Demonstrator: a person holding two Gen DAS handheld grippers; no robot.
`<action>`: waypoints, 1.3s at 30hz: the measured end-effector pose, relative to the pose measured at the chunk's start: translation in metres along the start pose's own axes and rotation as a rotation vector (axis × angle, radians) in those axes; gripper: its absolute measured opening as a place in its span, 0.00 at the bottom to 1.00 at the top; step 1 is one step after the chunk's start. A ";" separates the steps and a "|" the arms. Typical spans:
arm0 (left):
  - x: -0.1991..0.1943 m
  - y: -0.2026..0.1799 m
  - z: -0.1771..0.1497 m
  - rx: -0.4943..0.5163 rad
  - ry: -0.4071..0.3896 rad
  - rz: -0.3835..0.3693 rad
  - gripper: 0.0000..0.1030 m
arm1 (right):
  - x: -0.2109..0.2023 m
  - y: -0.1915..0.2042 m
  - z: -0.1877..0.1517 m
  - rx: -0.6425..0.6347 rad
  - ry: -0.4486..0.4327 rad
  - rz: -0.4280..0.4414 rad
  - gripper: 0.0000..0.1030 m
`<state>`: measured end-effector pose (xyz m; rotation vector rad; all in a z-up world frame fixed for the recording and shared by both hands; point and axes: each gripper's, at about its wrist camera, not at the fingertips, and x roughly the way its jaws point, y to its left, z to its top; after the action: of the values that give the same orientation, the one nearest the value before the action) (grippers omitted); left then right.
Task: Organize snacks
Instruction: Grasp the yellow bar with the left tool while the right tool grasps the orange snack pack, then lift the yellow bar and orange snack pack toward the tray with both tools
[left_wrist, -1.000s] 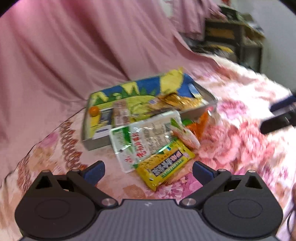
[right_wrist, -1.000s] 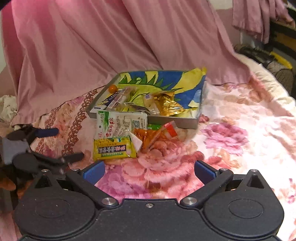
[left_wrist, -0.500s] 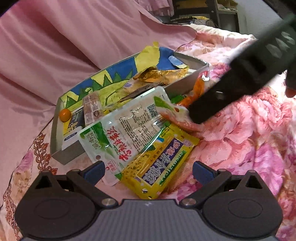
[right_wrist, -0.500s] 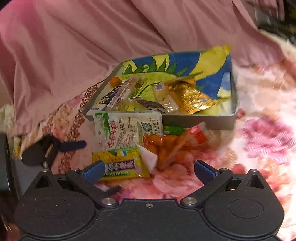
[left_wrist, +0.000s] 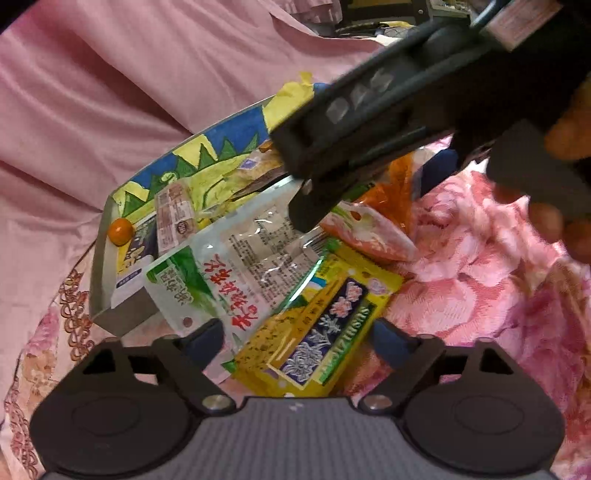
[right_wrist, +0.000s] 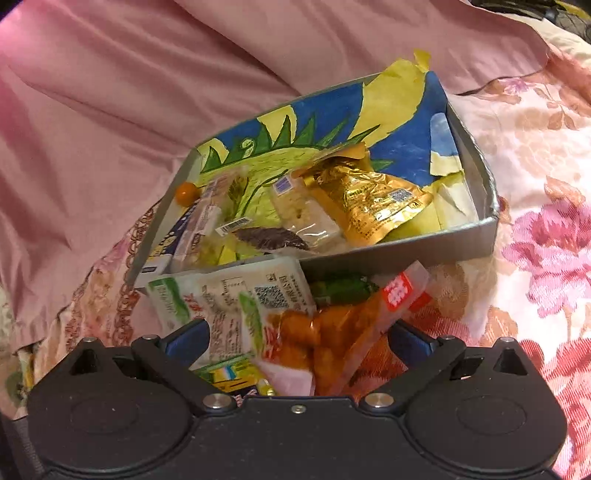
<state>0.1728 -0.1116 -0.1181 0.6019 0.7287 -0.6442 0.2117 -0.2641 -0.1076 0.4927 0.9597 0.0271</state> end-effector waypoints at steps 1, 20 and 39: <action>-0.001 0.000 0.000 -0.005 0.005 -0.014 0.79 | 0.002 0.001 0.000 -0.011 -0.003 -0.014 0.98; -0.013 0.071 -0.025 -0.597 0.237 -0.155 0.63 | -0.023 -0.008 -0.016 -0.042 0.091 -0.022 0.56; -0.012 0.077 -0.035 -0.674 0.284 -0.169 0.69 | -0.037 0.048 -0.069 -0.497 0.147 -0.023 0.66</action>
<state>0.2058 -0.0337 -0.1093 0.0046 1.2021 -0.4286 0.1446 -0.2035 -0.0913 0.0205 1.0595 0.2780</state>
